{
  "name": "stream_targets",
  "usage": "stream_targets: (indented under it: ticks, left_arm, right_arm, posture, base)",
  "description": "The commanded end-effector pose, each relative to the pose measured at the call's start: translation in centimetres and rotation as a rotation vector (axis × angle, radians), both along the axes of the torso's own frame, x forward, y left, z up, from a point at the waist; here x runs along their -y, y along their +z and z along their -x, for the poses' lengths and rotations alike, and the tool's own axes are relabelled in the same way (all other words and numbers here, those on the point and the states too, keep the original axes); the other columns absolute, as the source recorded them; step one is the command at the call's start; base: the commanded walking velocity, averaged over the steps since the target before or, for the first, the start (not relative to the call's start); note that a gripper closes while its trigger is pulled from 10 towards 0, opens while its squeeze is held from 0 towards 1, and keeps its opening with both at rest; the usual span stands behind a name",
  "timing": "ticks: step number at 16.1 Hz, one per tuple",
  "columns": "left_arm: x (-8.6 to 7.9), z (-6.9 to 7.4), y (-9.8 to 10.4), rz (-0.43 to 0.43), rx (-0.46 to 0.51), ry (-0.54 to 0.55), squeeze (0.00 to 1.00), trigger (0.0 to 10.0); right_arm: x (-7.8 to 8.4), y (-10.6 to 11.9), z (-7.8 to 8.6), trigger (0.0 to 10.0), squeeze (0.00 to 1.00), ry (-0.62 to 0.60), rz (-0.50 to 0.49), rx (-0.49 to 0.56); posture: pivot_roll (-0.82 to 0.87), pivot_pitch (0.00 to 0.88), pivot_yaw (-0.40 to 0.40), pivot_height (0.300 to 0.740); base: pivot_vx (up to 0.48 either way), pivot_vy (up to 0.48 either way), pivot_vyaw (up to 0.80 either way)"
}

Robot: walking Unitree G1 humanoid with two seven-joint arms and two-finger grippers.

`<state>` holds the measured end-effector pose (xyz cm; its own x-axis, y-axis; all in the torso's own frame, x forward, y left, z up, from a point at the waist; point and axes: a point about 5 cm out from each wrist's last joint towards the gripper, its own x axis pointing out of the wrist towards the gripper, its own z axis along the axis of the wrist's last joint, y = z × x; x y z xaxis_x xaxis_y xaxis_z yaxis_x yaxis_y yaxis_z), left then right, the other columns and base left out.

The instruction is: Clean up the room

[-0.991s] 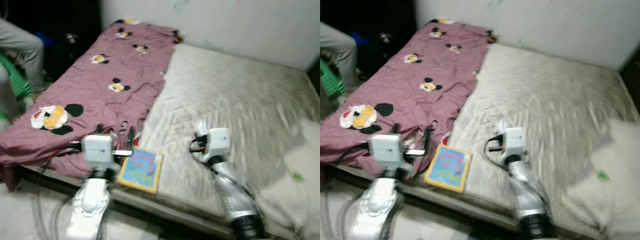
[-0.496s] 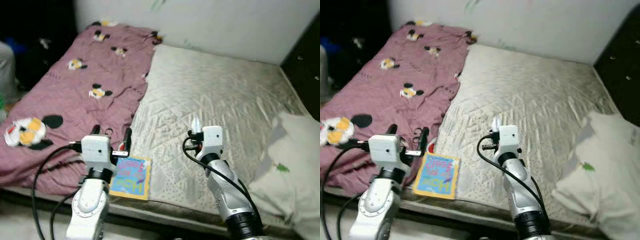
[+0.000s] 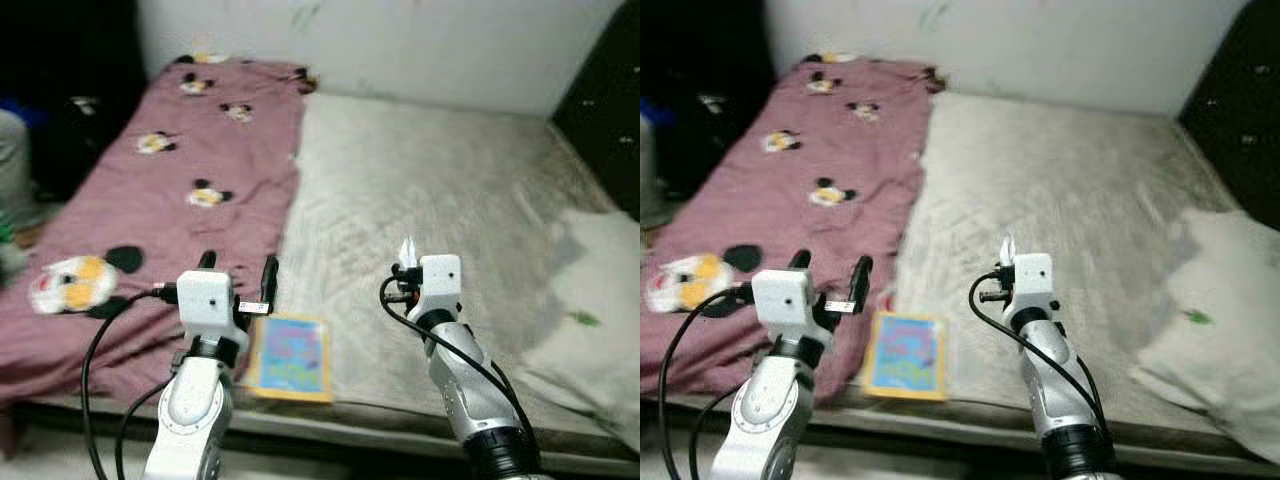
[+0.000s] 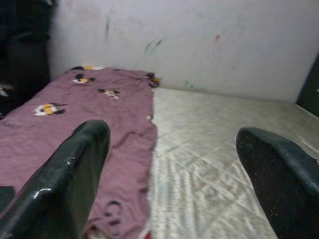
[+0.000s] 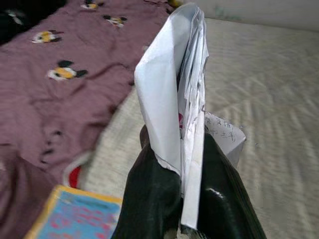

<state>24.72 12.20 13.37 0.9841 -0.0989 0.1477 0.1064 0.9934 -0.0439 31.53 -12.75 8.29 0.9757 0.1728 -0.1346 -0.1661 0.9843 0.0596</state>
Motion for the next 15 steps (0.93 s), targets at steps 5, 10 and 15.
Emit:
stream_targets:
  ticks: [5, 10, 15]
  left_arm:
    - [-0.41, 0.06, -0.2, -0.018, -0.013, 0.019, 0.0, 10.0]
    - [-0.31, 0.09, -0.28, -0.022, -0.017, 0.014, 0.0, 10.0]
    - [-0.36, 0.17, -0.23, -0.027, -0.012, 0.01, 0.0, 10.0]
  right_arm:
    - [-0.66, 0.12, 0.02, 10.0, 0.0, 0.031, 0.005, 0.006]
    - [-0.68, 0.14, -0.01, 10.0, 0.0, 0.039, 0.014, 0.008]
    - [-0.96, 0.09, 0.02, 10.0, 0.0, 0.049, 0.015, 0.013]
  posture:
    - [0.0, 0.103, -0.09, 0.74]
    - [0.0, 0.102, -0.09, 0.74]
    - [0.01, 0.098, -0.089, 0.74]
  base:
    - [0.0, 0.423, 0.0]
    - [0.0, 0.424, 0.0]
    - [0.0, 0.424, 0.0]
